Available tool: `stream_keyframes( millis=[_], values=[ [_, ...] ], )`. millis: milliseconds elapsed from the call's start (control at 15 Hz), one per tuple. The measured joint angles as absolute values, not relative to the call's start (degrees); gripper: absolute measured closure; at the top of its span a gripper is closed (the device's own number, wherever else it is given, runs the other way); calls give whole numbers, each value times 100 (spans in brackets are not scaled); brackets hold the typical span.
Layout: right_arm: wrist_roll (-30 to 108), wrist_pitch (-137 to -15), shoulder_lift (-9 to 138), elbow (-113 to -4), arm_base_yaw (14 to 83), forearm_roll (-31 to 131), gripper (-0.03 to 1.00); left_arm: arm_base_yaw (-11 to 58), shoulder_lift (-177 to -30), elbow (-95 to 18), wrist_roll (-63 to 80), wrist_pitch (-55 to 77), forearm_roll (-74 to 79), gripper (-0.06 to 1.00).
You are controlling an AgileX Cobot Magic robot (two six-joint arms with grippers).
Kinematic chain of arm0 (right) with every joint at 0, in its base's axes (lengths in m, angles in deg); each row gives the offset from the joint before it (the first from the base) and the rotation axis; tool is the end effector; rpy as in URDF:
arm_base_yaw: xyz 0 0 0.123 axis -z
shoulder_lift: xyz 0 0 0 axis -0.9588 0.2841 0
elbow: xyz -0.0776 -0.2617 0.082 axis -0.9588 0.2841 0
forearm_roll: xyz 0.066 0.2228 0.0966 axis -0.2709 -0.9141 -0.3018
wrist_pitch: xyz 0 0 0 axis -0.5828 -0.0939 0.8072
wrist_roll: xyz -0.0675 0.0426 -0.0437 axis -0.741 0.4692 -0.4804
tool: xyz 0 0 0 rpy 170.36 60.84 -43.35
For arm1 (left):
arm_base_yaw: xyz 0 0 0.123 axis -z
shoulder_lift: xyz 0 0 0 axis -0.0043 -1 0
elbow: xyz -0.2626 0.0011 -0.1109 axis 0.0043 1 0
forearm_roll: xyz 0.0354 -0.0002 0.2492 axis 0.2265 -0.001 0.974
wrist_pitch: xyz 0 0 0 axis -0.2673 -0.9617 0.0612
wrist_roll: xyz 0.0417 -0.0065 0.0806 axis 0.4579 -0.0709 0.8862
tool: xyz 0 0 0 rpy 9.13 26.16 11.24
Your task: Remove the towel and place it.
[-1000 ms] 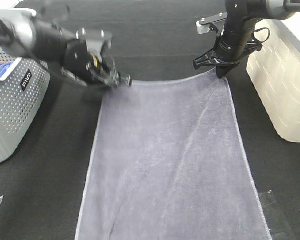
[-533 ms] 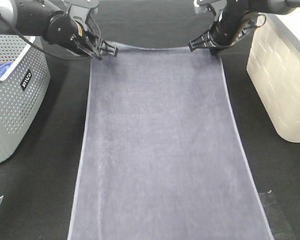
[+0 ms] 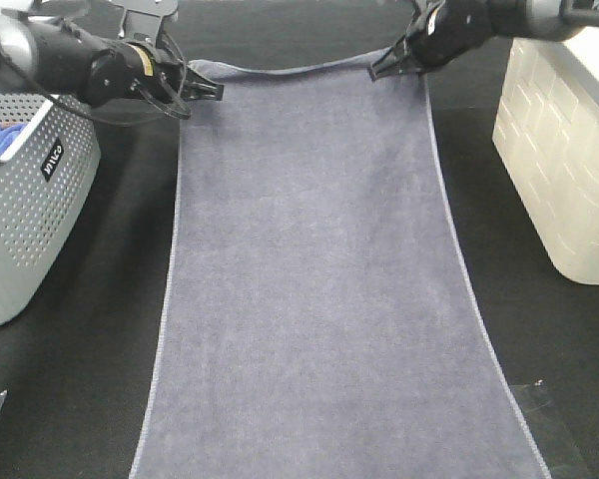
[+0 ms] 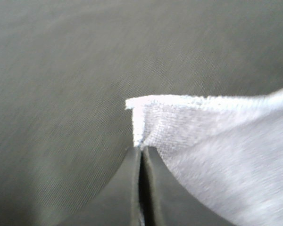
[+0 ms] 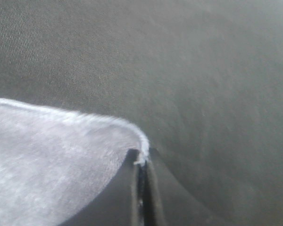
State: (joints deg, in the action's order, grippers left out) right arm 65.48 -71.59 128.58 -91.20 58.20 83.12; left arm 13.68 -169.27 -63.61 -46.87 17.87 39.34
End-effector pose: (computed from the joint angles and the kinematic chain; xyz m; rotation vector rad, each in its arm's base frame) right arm 0.5369 0.1374 0.1726 -0.6044 2.0465 -0.1640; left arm 0.5329 -0.1343 0.1397 0.2989 2.0041 -0.1506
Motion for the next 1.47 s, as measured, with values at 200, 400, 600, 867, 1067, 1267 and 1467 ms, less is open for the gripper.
stream_keyframes(
  millis=[200, 400, 600, 867, 1067, 1267, 1467],
  values=[
    [6548, -7560, 13242, -9120, 5929, 8404, 97, 1368, -17363, -6653, -4687, 2349, 3940, 94],
    [6582, -7864, 13420, -9120, 6049, 8404, 97, 1368, -17689, -6934, -4670, 2372, 3940, 94],
    [6634, -8231, 13740, -9120, 6152, 8358, 97, 1368, -18056, -7060, -4670, 2354, 3940, 94],
    [6634, -8242, 13901, -9120, 6152, 8358, 89, 1368, -18131, -7072, -4676, 1948, 3842, 86],
    [6634, -8254, 13901, -9126, 6152, 8341, 47, 1356, -18131, -7077, -4687, 1449, 3619, 31],
    [6651, -8185, 13855, -9126, 6163, 8186, 26, 1345, -18062, -7077, -4687, 1432, 3544, 17],
    [6680, -8105, 13591, -9126, 6163, 8077, 25, 1345, -17747, -7077, -4687, 1776, 3527, 17]
  ],
)
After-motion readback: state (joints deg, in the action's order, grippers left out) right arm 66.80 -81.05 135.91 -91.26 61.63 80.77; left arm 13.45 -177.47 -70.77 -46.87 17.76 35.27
